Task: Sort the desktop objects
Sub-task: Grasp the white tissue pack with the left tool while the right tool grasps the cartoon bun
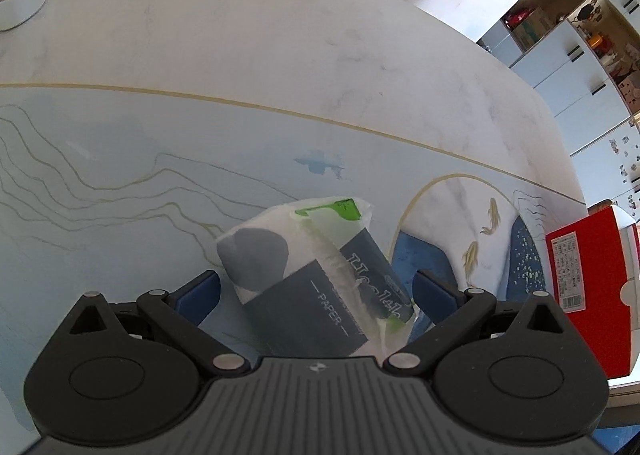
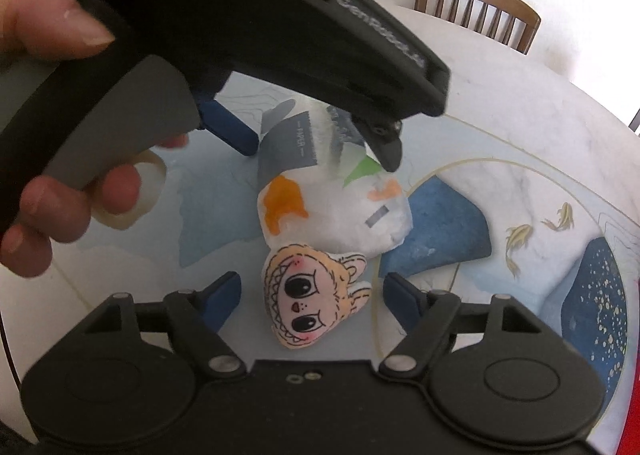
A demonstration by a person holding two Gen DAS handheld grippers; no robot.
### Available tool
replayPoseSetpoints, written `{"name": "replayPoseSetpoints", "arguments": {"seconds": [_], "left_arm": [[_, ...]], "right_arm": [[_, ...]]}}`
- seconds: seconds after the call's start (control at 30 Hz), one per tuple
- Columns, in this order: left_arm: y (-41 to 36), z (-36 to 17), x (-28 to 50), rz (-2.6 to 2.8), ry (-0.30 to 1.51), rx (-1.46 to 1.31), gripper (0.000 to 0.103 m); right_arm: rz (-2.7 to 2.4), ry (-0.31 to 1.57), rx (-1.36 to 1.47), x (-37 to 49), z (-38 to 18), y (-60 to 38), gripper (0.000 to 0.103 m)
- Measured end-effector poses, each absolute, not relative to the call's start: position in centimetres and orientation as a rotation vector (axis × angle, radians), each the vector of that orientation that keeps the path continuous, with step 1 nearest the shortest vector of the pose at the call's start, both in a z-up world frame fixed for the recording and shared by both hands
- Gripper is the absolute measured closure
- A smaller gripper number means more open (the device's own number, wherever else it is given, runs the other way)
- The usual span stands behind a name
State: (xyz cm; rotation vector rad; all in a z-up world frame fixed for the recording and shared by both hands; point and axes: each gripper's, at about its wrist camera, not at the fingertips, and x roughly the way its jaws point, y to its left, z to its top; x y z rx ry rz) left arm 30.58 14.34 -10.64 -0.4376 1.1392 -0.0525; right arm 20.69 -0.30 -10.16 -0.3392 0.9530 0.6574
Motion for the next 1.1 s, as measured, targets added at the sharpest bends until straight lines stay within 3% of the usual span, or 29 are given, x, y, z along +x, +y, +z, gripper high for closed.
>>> {"name": "replayPoseSetpoints", "arguments": {"seconds": [0.47, 0.63, 0.67, 0.7, 0.73, 1.1], "left_arm": [[12.6, -10.5, 31.3, -0.029, 1.164, -0.386, 0.002], [12.1, -10.1, 30.8, -0.015, 1.139, -0.338, 0.021], [12.1, -10.1, 30.8, -0.011, 1.135, -0.334, 0.029], [12.0, -10.0, 30.7, -0.002, 1.13, -0.326, 0.045], [11.9, -9.9, 30.7, -0.002, 1.127, -0.324, 0.049], [9.9, -9.6, 28.9, -0.023, 1.103, -0.29, 0.062]], "right_arm": [[0.655, 0.944, -0.344, 20.6, -10.1, -0.3, 0.05], [0.634, 0.946, -0.335, 20.6, -10.2, -1.1, 0.054], [0.63, 0.948, -0.334, 20.6, -10.2, -1.3, 0.054], [0.625, 0.951, -0.333, 20.7, -10.2, -1.5, 0.055], [0.62, 0.954, -0.332, 20.7, -10.2, -1.8, 0.055], [0.52, 0.979, -0.281, 19.8, -9.8, -7.1, 0.057]]}}
